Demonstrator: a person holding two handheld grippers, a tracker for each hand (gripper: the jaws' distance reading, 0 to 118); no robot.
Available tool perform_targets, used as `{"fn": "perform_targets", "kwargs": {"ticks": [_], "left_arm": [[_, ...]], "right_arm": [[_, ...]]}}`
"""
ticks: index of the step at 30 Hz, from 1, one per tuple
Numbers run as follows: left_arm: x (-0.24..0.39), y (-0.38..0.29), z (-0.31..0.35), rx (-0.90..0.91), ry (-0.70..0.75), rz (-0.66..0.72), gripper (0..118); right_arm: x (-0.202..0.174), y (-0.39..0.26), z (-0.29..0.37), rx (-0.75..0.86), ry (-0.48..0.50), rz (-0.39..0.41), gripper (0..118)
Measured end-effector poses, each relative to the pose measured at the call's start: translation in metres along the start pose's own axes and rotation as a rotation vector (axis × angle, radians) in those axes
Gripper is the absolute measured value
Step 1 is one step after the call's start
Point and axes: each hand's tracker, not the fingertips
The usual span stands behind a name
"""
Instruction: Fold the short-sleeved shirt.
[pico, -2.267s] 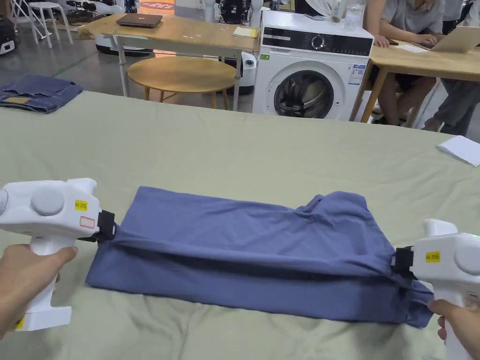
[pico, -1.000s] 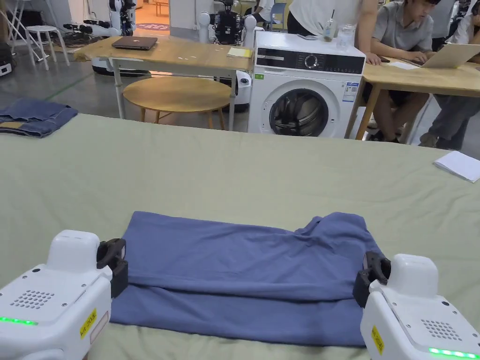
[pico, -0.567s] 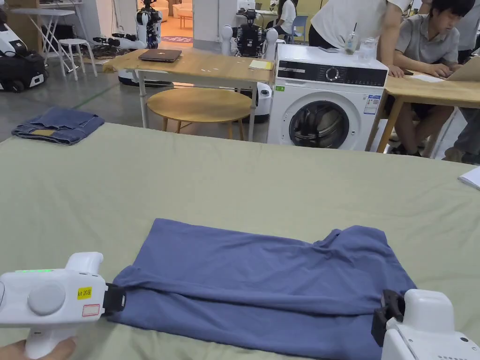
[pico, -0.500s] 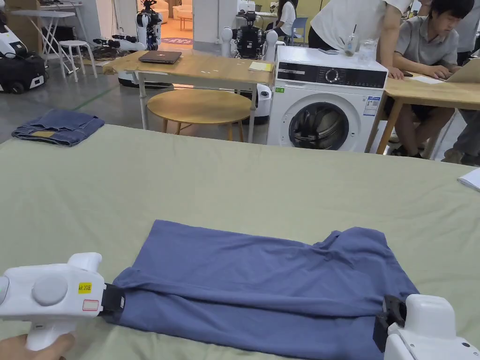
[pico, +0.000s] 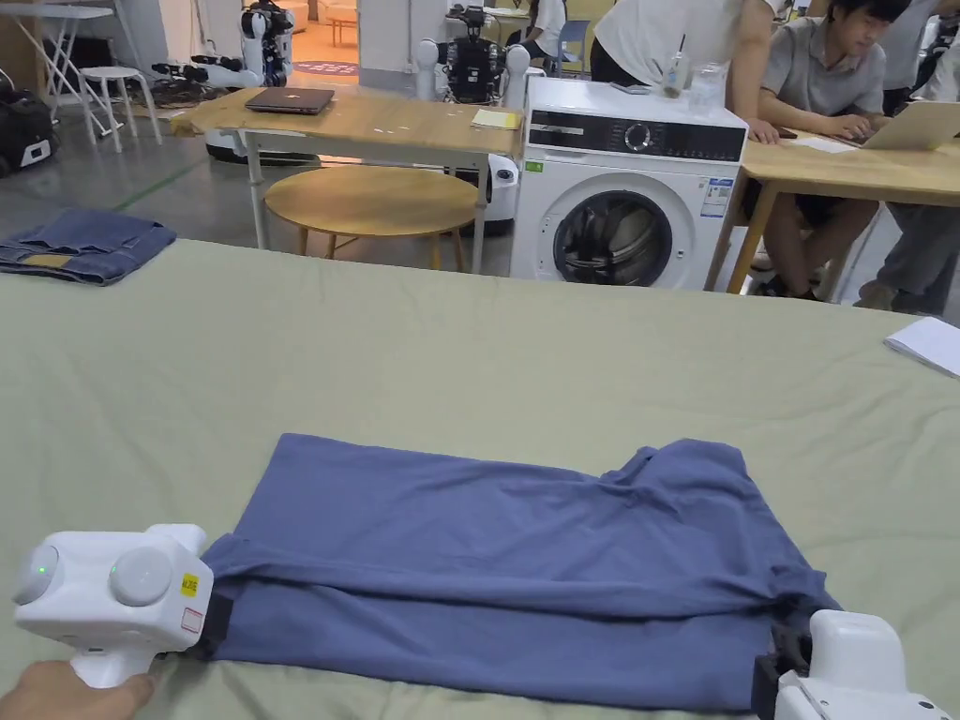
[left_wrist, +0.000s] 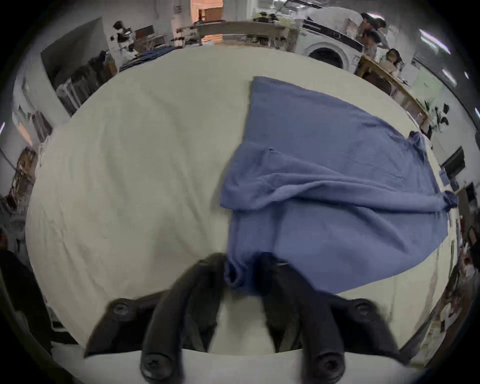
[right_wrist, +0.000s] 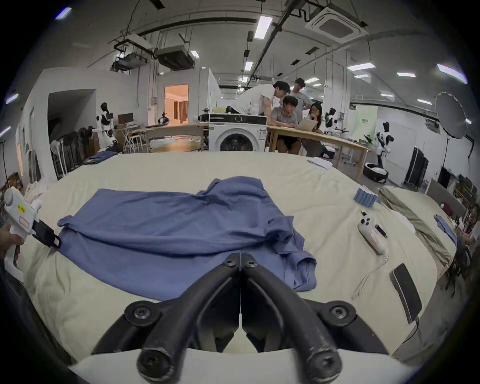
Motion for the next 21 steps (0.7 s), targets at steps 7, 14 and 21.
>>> {"fn": "perform_targets", "kwargs": {"ticks": [7,14,21], "left_arm": [[-0.003,-0.011,0.016,0.034,-0.037,-0.035,0],[-0.004,-0.025,0.04,0.078,-0.059,-0.017,0],[-0.004,-0.029,0.044,0.088,-0.07,-0.012,0]], "right_arm": [[0.035,0.003,-0.017,-0.091,-0.001,-0.054,0],[0.087,0.018,-0.072,-0.276,0.048,-0.057,60],[0.106,0.009,-0.13,-0.556,0.1,-0.045,60]]}}
